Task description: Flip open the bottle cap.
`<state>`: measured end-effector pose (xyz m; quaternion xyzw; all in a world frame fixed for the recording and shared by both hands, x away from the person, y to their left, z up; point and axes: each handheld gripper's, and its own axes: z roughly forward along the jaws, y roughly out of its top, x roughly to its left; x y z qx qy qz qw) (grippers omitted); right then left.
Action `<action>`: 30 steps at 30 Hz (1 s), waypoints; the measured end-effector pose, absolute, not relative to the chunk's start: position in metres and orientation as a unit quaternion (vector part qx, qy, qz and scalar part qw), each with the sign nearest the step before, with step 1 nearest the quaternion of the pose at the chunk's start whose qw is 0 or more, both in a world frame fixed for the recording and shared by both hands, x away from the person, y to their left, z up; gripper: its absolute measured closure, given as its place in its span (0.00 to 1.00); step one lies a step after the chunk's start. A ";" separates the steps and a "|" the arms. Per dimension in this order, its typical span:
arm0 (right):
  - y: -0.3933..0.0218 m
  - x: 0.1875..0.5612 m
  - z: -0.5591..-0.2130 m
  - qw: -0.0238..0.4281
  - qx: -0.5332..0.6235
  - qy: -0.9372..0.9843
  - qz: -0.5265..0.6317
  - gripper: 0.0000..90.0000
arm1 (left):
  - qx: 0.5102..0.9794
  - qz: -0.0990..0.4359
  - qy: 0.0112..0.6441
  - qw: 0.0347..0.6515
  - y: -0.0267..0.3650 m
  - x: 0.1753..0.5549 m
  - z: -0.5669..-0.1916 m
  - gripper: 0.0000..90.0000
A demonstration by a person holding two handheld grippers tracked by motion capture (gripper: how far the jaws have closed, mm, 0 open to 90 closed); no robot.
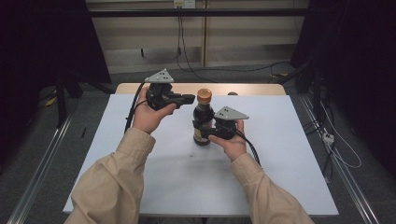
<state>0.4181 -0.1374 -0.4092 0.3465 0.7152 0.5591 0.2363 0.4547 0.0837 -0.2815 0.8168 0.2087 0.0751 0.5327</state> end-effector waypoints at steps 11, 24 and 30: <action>-0.138 0.418 -0.408 0.233 0.346 0.719 0.556 0.34 | 0.821 0.064 0.206 0.529 0.078 0.458 -0.277 1.00; -0.141 0.419 -0.408 0.228 0.344 0.721 0.556 0.34 | 0.828 0.056 0.201 0.520 0.071 0.458 -0.272 1.00; -0.144 0.418 -0.409 0.227 0.348 0.718 0.558 0.34 | 0.824 0.055 0.197 0.528 0.066 0.458 -0.273 1.00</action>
